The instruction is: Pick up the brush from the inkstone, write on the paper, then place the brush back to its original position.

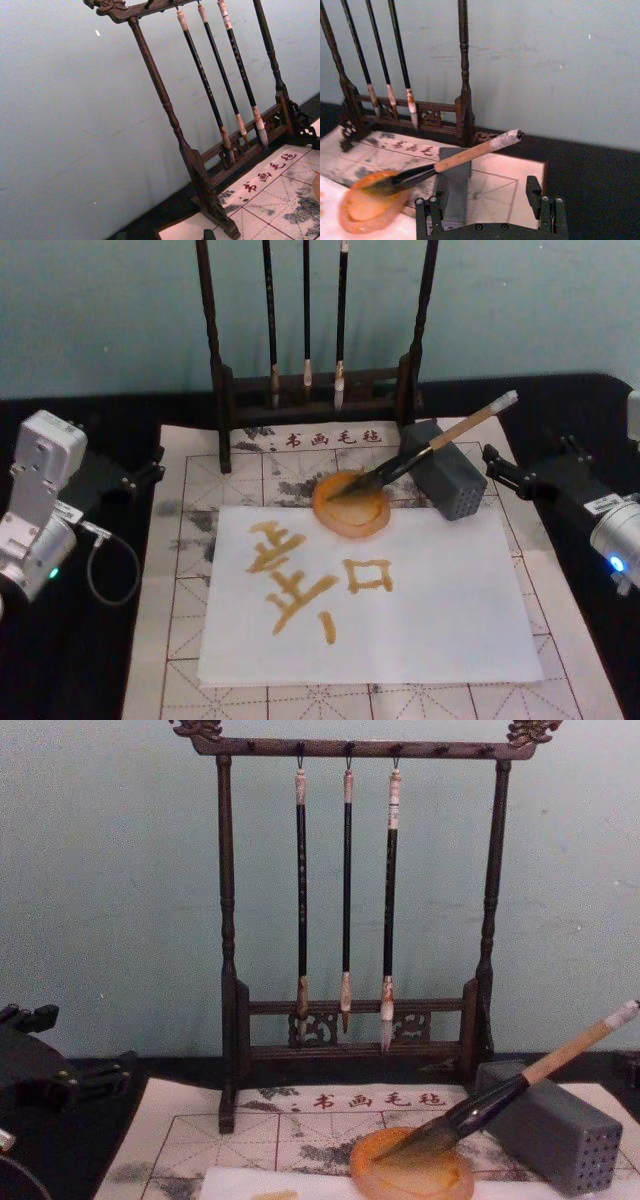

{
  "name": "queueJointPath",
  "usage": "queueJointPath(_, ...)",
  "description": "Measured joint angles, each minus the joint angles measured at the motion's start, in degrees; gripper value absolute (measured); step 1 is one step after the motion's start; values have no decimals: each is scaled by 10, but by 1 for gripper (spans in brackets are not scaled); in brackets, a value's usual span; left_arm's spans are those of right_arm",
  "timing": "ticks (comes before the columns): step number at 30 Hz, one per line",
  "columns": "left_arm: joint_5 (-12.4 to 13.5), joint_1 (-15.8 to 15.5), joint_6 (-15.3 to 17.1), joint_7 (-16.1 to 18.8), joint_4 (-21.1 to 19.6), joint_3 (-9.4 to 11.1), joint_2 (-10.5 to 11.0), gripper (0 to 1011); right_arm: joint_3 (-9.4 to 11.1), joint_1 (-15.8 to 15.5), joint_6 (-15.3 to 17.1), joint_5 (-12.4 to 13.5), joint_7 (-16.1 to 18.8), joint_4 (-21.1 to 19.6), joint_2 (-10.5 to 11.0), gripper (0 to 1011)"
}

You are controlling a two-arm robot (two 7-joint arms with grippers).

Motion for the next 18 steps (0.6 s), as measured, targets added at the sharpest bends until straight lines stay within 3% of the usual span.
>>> queueJointPath(11, 0, 0, 0, 0, 0, 0, 0, 1001, 60, -6, 84, 133, 32, 6, -59, 1000)
queueJointPath(18, 0, 0, 0, 0, 0, 0, 0, 1001, 74, 4, 122, 197, 22, 16, -84, 1000)
